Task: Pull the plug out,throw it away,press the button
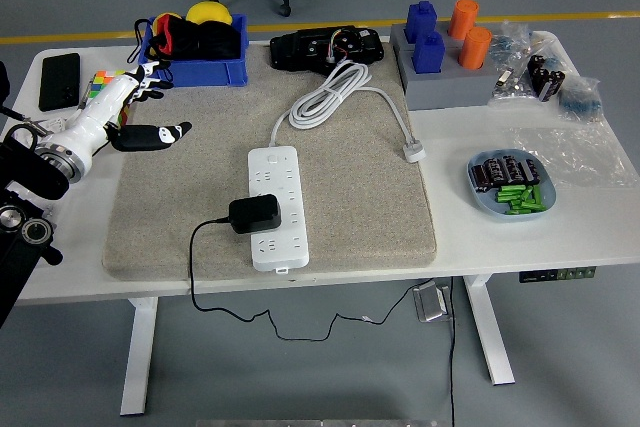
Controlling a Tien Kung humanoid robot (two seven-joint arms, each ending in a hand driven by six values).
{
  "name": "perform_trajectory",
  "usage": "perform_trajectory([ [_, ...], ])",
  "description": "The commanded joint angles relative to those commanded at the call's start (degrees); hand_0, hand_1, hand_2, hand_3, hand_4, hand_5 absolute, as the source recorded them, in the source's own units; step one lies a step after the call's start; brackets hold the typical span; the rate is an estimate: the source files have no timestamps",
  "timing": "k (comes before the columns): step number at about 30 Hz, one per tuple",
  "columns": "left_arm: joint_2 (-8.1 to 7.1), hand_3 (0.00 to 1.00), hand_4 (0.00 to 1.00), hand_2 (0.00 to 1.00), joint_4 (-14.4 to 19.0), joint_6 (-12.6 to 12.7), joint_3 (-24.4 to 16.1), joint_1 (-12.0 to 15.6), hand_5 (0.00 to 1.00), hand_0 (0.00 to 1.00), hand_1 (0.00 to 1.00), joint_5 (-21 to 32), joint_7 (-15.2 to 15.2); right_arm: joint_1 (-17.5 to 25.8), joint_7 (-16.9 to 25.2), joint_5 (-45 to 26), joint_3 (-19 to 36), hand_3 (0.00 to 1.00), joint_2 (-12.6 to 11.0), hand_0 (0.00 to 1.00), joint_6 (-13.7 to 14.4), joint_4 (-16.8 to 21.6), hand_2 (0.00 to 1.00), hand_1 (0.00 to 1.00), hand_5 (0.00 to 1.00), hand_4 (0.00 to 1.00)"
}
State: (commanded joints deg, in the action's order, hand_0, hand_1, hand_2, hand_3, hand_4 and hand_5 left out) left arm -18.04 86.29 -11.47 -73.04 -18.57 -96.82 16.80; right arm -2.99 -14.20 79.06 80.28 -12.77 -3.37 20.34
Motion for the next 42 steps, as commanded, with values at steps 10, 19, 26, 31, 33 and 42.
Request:
perform_trajectory([
  [10,0.70,0.955,0.998,0.914,-1.8,-5.0,9.2,-2.7,0.326,0.896,0.911,-5.0,2.9,0.3,0.0,0.1,0.1,0.723,0.0,0.750,0.0,-0.2,0.711,0.700,0.630,0.776],
  [19,1.53,0.947,0.998,0.921,-3.5,-5.5,13.7,-3.5,0.227,0.905,0.934,-7.6,3.7,0.0,0.0,0.0,0.0,0.723,0.1,0.750,-0.1,-0.1,0.711,0.700,0.632,0.778],
  [26,1.59,0.879,0.998,0.861,-5.4,-3.5,16.9,-4.2,0.002,0.901,0.899,-9.7,2.1,0.0,0.0,0.0,0.1,0.723,0.0,0.750,0.0,-0.1,0.711,0.701,0.629,0.779],
  [31,1.81,0.879,0.998,0.861,-6.6,0.2,19.1,-4.5,0.002,0.901,0.899,-10.1,0.0,0.0,0.0,0.0,0.1,0.723,0.0,0.750,0.0,-0.1,0.711,0.701,0.629,0.779],
  [33,1.95,0.716,0.998,0.735,-6.9,1.3,19.6,-4.6,0.002,0.842,0.788,-10.1,-0.6,0.0,0.0,0.0,0.1,0.723,0.1,0.749,0.0,-0.1,0.711,0.701,0.629,0.780],
  [42,2.28,0.632,0.995,0.622,-8.1,3.3,20.9,-5.2,0.002,0.745,0.662,-8.8,-0.9,0.0,0.0,-0.1,-0.3,0.723,-0.2,0.750,0.0,-0.1,0.711,0.701,0.630,0.780],
])
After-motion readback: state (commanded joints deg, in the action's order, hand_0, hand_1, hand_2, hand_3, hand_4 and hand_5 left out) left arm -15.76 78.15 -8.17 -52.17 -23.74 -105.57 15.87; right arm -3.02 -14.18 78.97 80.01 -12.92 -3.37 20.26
